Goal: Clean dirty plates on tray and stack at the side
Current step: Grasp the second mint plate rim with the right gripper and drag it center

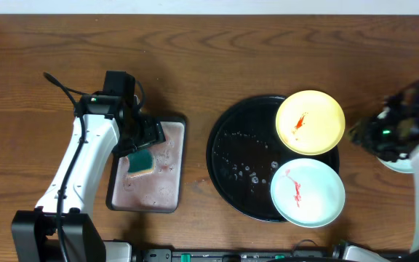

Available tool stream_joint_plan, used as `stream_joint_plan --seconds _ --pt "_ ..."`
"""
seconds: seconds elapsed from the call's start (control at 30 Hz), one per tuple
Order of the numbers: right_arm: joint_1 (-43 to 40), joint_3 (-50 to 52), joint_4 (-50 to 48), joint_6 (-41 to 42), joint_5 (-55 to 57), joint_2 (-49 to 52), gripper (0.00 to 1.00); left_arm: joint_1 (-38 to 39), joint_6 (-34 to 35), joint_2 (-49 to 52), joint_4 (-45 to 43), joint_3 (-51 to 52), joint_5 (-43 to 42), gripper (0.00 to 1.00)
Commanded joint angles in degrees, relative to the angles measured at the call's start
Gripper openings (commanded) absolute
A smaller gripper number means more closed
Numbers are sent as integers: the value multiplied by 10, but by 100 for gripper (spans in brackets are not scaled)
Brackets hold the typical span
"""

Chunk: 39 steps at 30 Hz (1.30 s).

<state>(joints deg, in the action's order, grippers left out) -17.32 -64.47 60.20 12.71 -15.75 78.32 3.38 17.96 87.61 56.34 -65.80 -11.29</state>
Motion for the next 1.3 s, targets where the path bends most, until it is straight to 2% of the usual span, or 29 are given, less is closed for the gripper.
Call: stream_joint_plan --seconds 0.0,0.17,0.27,0.47,0.5,0.57,0.63,0.67,0.87,1.07,1.27 --pt "86 34 45 23 157 8 49 -2 -5 -8 1 -5 -1 83" --pt "126 83 72 132 254 7 50 -2 -5 -8 1 -5 -1 83" --pt "127 129 38 129 196 7 51 -2 -5 -8 1 -5 -1 83" --pt "127 229 -48 129 178 7 52 -2 -5 -8 1 -5 -1 83" --pt "127 239 -55 129 178 7 43 -2 -5 -8 1 -5 -1 83" --pt "127 241 -59 129 176 7 16 -2 -5 -8 1 -5 -1 83" --pt "128 228 -58 108 172 4 3 -2 -5 -8 1 -5 -1 83" --pt "129 217 -54 87 162 0 1 -2 -5 -8 1 -5 -1 83" --pt "148 162 -54 2 71 -35 1 -2 -5 -8 1 -5 -1 83" --pt "200 156 -98 -60 -38 -43 1 -2 -5 -8 1 -5 -1 83" --pt "292 158 -167 -78 -11 -13 1 -2 -5 -8 1 -5 -1 83"
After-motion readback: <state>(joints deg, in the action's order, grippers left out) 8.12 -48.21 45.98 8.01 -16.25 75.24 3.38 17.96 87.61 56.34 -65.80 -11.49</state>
